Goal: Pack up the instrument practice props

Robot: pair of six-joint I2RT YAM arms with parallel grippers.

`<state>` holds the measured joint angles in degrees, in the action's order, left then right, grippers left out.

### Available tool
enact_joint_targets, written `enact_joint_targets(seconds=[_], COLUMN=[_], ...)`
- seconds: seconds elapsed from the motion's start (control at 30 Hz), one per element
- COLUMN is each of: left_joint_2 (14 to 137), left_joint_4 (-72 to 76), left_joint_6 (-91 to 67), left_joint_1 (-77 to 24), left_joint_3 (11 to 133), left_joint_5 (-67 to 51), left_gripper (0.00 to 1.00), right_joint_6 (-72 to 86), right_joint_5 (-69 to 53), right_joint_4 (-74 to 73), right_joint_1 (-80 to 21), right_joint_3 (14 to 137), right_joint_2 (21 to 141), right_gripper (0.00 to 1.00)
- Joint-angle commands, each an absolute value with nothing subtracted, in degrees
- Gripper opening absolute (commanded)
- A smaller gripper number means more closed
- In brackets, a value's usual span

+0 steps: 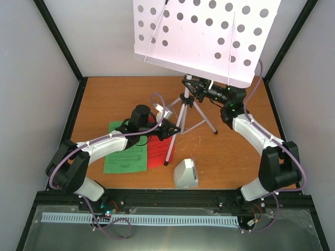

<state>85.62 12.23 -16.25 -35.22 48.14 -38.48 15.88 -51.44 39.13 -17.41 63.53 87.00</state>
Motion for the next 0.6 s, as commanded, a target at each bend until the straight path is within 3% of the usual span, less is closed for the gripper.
enact_joint_targets(seconds=[0.0,0.57], left_joint_2=[81.8,82.5], left_joint_4=[26.6,37.7], left_joint_6=[-17.9,-15.9], left_joint_1=[-34.3,-34.4], left_joint_3=[52.6,53.2], left_joint_5=[-36.1,-34.3], left_gripper=[0.0,0.0], right_joint_6=[14.6,12.1], right_joint_5=[-53.5,-48.7], right_joint_4=[33.2,30.3], right_joint_1=[-19.6,-23.3], right_joint_3=[61.1,56.3], right_joint_2=[84.3,79.8], right_gripper=[0.03,0.04])
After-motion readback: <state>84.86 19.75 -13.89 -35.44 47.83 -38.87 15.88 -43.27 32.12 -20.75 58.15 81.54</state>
